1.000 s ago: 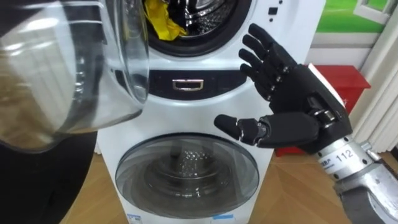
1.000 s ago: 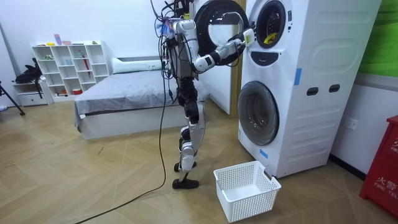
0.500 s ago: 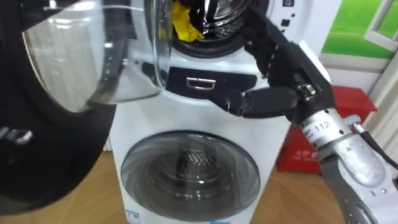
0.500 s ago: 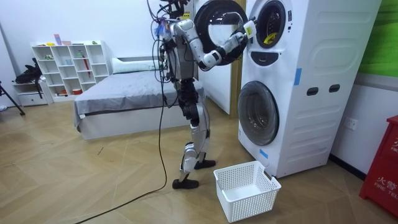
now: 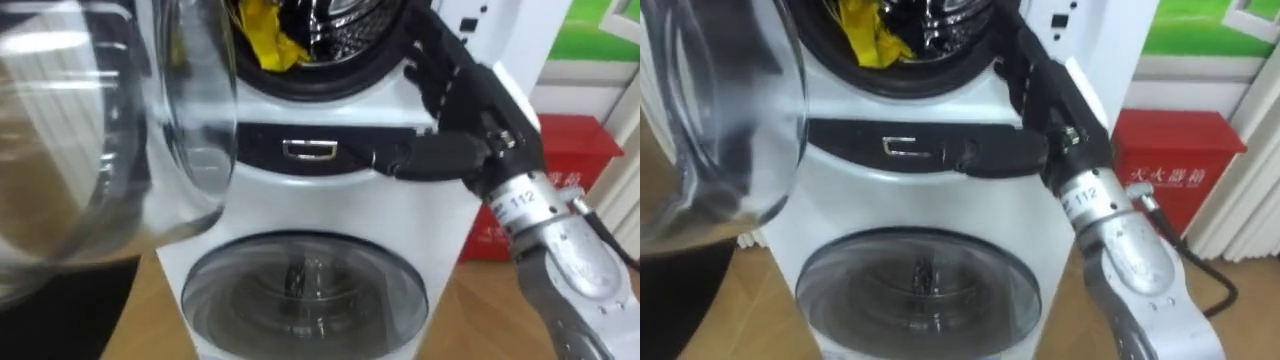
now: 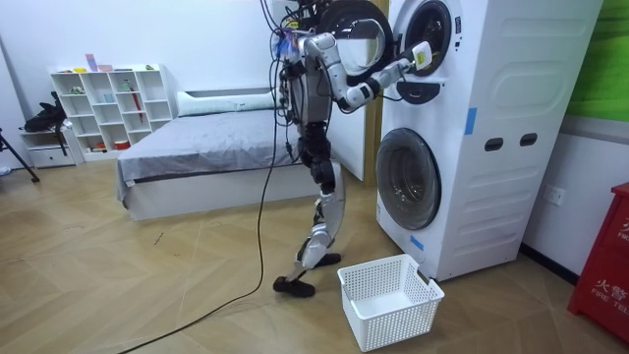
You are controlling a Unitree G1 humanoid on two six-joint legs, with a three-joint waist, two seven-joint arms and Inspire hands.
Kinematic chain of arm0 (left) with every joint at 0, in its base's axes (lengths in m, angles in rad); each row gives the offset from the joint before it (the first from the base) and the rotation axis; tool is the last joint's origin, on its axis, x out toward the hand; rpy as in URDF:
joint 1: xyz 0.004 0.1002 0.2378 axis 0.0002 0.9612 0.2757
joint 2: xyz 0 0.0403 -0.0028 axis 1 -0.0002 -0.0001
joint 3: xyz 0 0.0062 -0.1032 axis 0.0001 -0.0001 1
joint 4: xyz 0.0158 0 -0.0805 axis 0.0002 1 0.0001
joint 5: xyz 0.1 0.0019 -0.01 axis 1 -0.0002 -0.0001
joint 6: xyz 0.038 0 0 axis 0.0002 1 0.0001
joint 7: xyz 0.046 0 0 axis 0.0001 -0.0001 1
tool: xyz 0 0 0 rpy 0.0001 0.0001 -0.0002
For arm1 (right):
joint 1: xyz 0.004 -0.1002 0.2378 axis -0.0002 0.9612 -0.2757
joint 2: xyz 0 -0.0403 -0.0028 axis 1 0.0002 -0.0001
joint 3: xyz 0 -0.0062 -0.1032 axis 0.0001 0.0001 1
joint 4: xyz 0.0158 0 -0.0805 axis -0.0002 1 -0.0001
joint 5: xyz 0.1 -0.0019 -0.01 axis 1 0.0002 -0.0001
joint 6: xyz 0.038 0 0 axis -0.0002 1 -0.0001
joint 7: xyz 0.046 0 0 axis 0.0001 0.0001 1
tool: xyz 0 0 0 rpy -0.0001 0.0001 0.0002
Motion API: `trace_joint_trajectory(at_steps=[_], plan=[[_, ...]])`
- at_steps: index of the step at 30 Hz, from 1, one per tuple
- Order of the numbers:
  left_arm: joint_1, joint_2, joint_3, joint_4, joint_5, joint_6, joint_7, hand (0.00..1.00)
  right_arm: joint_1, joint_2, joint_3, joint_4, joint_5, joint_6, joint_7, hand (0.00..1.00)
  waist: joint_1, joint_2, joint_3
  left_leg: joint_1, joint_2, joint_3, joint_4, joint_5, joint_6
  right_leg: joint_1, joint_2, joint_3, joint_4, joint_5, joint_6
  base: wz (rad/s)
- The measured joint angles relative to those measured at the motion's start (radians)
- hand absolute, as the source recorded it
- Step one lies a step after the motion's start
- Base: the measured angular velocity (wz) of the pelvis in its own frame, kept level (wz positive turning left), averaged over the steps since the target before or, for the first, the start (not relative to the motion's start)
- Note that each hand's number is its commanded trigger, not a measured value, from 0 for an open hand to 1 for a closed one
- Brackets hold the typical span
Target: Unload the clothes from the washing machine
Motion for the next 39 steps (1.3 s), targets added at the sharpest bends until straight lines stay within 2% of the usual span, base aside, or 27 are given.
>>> trace_joint_trajectory(at_steps=[1, 2, 3, 5, 6, 7, 8, 9, 10, 12, 16, 19, 25, 29, 35, 39], plan=[[-0.007, 0.002, 0.001, -0.004, 0.000, 0.000, 0.001, 0.00, 0.008, 0.000, -0.004, 0.001, 0.000, 0.000, 0.000, 0.00, -0.001, 0.004, -0.0011, 0.008, 0.000, -0.007, -0.001, -0.005, 0.003, -0.012, 0.000, 0.002, 0.027, 0.019, 0.000, 0.23], [-0.011, 0.009, 0.000, -0.012, 0.000, -0.006, 0.003, 0.00, 0.023, 0.001, -0.007, 0.000, -0.008, -0.003, 0.002, 0.00, -0.006, 0.018, -0.0038, 0.020, 0.002, -0.028, -0.011, -0.010, 0.006, -0.039, 0.004, 0.007, 0.074, 0.040, 0.003, 0.15], [-0.014, 0.016, -0.001, -0.012, 0.001, -0.008, 0.004, 0.00, 0.031, 0.002, -0.007, -0.006, -0.013, -0.009, 0.002, 0.00, -0.009, 0.020, -0.0051, 0.032, 0.003, -0.038, -0.024, -0.010, 0.007, -0.049, 0.010, 0.016, 0.070, 0.030, 0.002, 0.09], [-0.025, 0.031, -0.019, -0.009, 0.003, -0.008, 0.024, 0.00, 0.075, -0.003, -0.028, -0.026, -0.021, -0.006, 0.009, 0.00, -0.005, 0.037, -0.0127, 0.075, 0.022, -0.051, -0.065, -0.003, 0.008, -0.115, 0.033, 0.038, 0.001, -0.007, -0.016, 0.16], [-0.025, 0.035, -0.024, -0.008, 0.002, -0.011, 0.030, 0.00, 0.078, -0.003, -0.028, -0.026, -0.021, -0.006, 0.010, 0.00, -0.015, 0.039, -0.0117, 0.086, 0.026, -0.053, -0.072, -0.002, 0.008, -0.124, 0.038, 0.048, -0.041, -0.007, -0.016, 0.22], [-0.023, 0.041, -0.026, -0.008, 0.001, -0.014, 0.034, 0.00, 0.079, -0.005, -0.026, -0.020, -0.022, -0.005, 0.010, 0.00, -0.017, 0.039, -0.0105, 0.105, 0.027, -0.053, -0.082, -0.003, 0.008, -0.130, 0.048, 0.075, -0.164, 0.011, -0.021, 0.14], [-0.020, 0.043, -0.027, -0.010, 0.000, -0.015, 0.038, 0.00, 0.079, -0.006, -0.026, -0.013, -0.019, -0.005, 0.010, 0.00, -0.018, 0.037, -0.0093, 0.127, 0.025, -0.055, -0.093, -0.005, 0.004, -0.133, 0.052, 0.100, -0.273, 0.112, -0.018, 0.10], [-0.020, 0.043, -0.028, -0.012, 0.000, -0.015, 0.040, 0.00, 0.079, -0.006, -0.026, -0.008, -0.018, -0.005, 0.010, 0.00, -0.022, 0.038, -0.0094, 0.137, 0.023, -0.063, -0.099, -0.006, 0.002, -0.131, 0.055, 0.107, -0.291, 0.168, -0.029, 0.11], [-0.009, 0.037, -0.038, -0.012, 0.001, -0.015, 0.048, 0.00, 0.080, -0.010, -0.027, -0.001, -0.016, -0.006, 0.010, 0.00, -0.019, 0.048, -0.0140, 0.151, 0.028, -0.071, -0.116, -0.005, -0.004, -0.107, 0.067, 0.111, -0.325, 0.177, -0.029, 0.04], [0.016, 0.033, -0.038, -0.009, 0.010, -0.002, 0.055, 0.00, 0.079, -0.010, -0.028, -0.004, -0.017, -0.027, 0.019, 0.00, -0.018, 0.052, -0.0147, 0.154, 0.041, -0.076, -0.137, -0.003, -0.016, -0.091, 0.084, 0.097, -0.381, 0.200, -0.042, -0.06], [0.060, 0.031, -0.036, -0.009, 0.028, 0.021, 0.052, 0.00, 0.079, -0.010, -0.038, -0.009, -0.010, -0.033, 0.031, 0.00, -0.018, 0.046, -0.0168, 0.166, 0.052, -0.075, -0.156, 0.000, -0.030, -0.071, 0.105, 0.100, -0.422, 0.208, -0.054, -0.01], [0.073, 0.016, -0.032, -0.009, 0.029, 0.026, 0.043, 0.00, 0.080, -0.007, -0.038, -0.023, -0.008, -0.035, 0.044, 0.00, -0.019, 0.044, -0.0182, 0.171, 0.059, -0.074, -0.167, 0.002, -0.038, -0.067, 0.117, 0.105, -0.430, 0.212, -0.061, -0.01], [0.053, 0.000, -0.031, -0.009, 0.027, 0.024, 0.035, 0.00, 0.080, 0.015, -0.035, -0.027, -0.009, -0.030, 0.065, 0.00, -0.018, 0.036, -0.0172, 0.184, 0.072, -0.074, -0.179, 0.004, -0.055, -0.055, 0.131, 0.105, -0.442, 0.212, -0.075, 0.00], [0.043, -0.001, -0.030, -0.009, 0.027, 0.023, 0.035, 0.00, 0.080, 0.015, -0.032, -0.038, -0.027, -0.029, 0.075, 0.00, -0.017, 0.029, -0.0182, 0.182, 0.078, -0.073, -0.180, 0.002, -0.061, -0.055, 0.139, 0.112, -0.455, 0.213, -0.080, 0.00], [0.034, 0.000, -0.033, -0.012, 0.028, 0.014, 0.032, 0.00, 0.081, 0.013, -0.026, -0.075, -0.034, -0.015, 0.119, 0.00, -0.021, 0.029, -0.0187, 0.178, 0.087, -0.061, -0.181, -0.003, -0.069, -0.059, 0.143, 0.101, -0.458, 0.215, -0.087, -0.05], [0.030, 0.000, -0.034, -0.021, 0.028, 0.007, 0.028, 0.00, 0.079, 0.016, -0.005, -0.131, -0.020, -0.002, 0.165, 0.00, -0.005, 0.030, -0.0207, 0.175, 0.090, -0.055, -0.179, -0.004, -0.070, -0.068, 0.147, 0.101, -0.458, 0.214, -0.090, -0.01]])
